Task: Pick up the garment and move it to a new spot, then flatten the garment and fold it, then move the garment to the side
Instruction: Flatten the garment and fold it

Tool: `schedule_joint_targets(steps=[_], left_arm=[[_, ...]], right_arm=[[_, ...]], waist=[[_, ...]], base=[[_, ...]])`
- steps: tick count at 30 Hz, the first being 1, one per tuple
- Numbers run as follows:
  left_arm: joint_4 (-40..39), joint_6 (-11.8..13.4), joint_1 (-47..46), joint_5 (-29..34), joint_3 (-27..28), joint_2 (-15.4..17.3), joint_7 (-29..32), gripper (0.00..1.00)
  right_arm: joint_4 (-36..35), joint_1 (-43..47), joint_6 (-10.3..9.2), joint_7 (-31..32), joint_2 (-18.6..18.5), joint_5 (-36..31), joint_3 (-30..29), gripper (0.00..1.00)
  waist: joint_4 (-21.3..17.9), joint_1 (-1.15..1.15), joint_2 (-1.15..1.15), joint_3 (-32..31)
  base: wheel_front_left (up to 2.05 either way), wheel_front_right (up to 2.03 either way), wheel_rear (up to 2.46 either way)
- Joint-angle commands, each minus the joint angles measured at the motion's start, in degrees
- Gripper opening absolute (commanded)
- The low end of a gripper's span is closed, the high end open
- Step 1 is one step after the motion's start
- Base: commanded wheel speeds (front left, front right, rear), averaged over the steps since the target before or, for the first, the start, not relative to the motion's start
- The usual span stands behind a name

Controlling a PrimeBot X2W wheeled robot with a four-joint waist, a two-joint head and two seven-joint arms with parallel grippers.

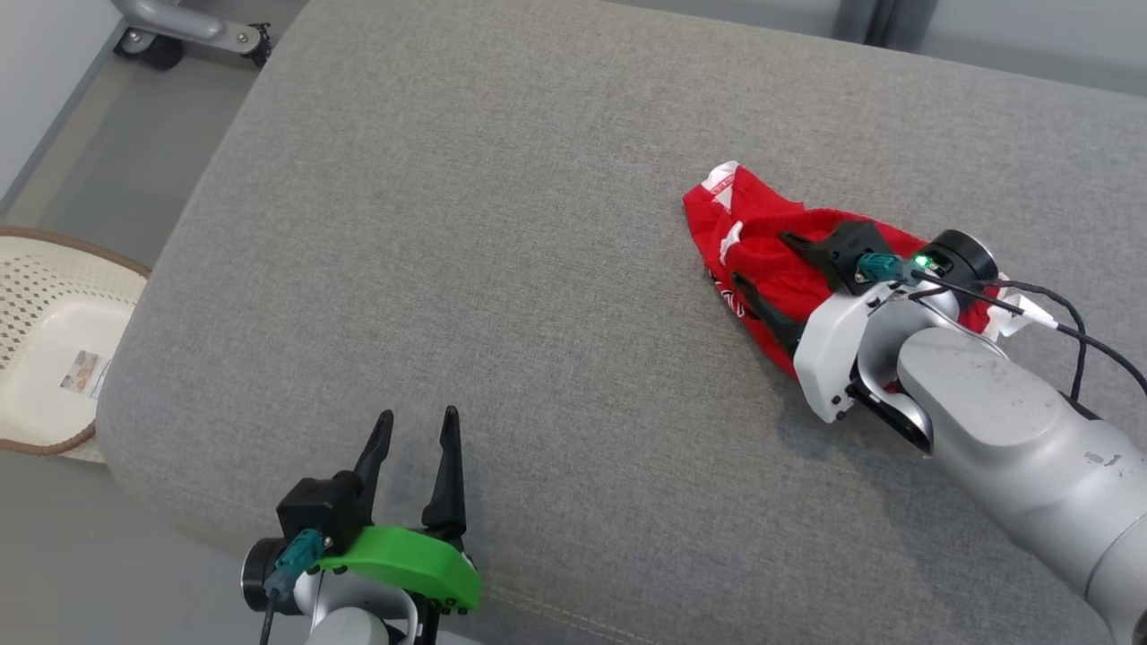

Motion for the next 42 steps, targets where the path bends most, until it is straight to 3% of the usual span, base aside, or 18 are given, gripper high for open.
schedule_joint_targets(steps=[1, 2, 7, 11, 16, 21, 26, 30, 31, 32, 37, 42], left_arm=[[-0.36, 0.21, -0.33, -0.13, 0.0, 0.08, 0.0, 1.0], [-0.43, 0.28, -0.2, -0.3, 0.02, 0.08, 0.0, 1.0], [-0.16, 0.09, 0.47, -0.88, 0.91, 0.09, 0.0, 1.0], [-0.16, -0.33, 1.17, -0.19, 2.0, 0.11, 0.0, 1.0], [0.07, -1.03, 1.42, 1.53, 4.0, 0.11, 0.01, 1.0], [0.53, -1.73, -0.55, 2.89, 5.45, 0.14, 0.0, 1.0], [1.63, -2.45, -1.14, 3.63, 6.49, 0.13, 0.0, 1.0], [2.81, -2.7, -1.24, 3.51, 6.82, 0.14, 0.0, 1.0], [3.17, -2.75, -1.14, 3.56, 7.01, 0.16, 0.01, 1.0], [3.61, -2.95, -1.04, 3.84, 7.07, 0.15, 0.0, 1.0], [5.26, -3.49, -1.23, 5.06, 7.34, 0.16, 0.0, 1.0], [6.05, -4.23, -2.35, 5.45, 6.94, 0.14, 0.0, 1.0]], right_arm=[[0.35, -0.84, -0.07, -0.17, -0.82, 0.97, 0.7, 0.33], [0.42, -1.42, -0.07, -0.51, -1.13, 1.41, 1.76, 0.0], [-0.41, -4.07, -0.07, -3.45, -2.21, 4.27, 4.48, 0.0], [-3.69, -3.71, -0.07, -5.11, -3.66, 6.2, 1.79, 0.0], [-17.23, 5.4, -0.08, -5.15, -7.12, 2.65, -6.94, 0.0], [-28.94, 20.08, -0.07, -5.17, -10.09, -1.47, -18.17, 0.0], [-32.33, 33.27, -0.07, -5.18, -9.53, -5.09, -27.94, 0.0], [-30.48, 39.64, -0.07, -5.19, -7.14, -7.31, -32.89, 0.0], [-29.24, 40.55, -0.07, -5.18, -6.27, -7.6, -34.16, 0.31], [-27.63, 41.63, -0.07, -5.18, -5.29, -7.63, -35.27, 1.0], [-22.89, 43.47, -0.07, -5.18, -1.08, -10.28, -42.68, 1.0], [-23.7, 44.46, -0.07, -5.18, 2.14, -13.7, -48.91, 1.0]], waist=[[0.94, 0.0, 0.0, 0.94], [0.96, 0.0, 0.0, 0.95], [-0.85, 0.0, 0.0, 0.09], [-4.27, 0.0, 0.0, -2.38], [-11.22, 0.0, 0.0, -4.63], [-18.24, 0.0, 0.0, -5.49], [-24.06, 0.0, 0.0, -6.68], [-27.02, 0.0, 0.0, -7.22], [-27.62, 0.0, 0.0, -7.46], [-28.08, 0.0, 0.0, -7.69], [-29.6, 0.0, 0.0, -8.55], [-30.36, 0.0, 0.0, -8.67]], base=[[0.0, 0.0, 0.0], [0.0, 0.0, 0.0], [0.0, 0.0, 0.0], [0.0, 0.0, 0.0], [0.0, 0.0, 0.0], [0.0, 0.0, 0.0], [0.0, 0.0, 0.0], [0.0, 0.0, 0.0], [0.0, 0.0, 0.0], [0.0, 0.0, 0.0], [0.0, 0.0, 0.0], [0.0, 0.0, 0.0]])
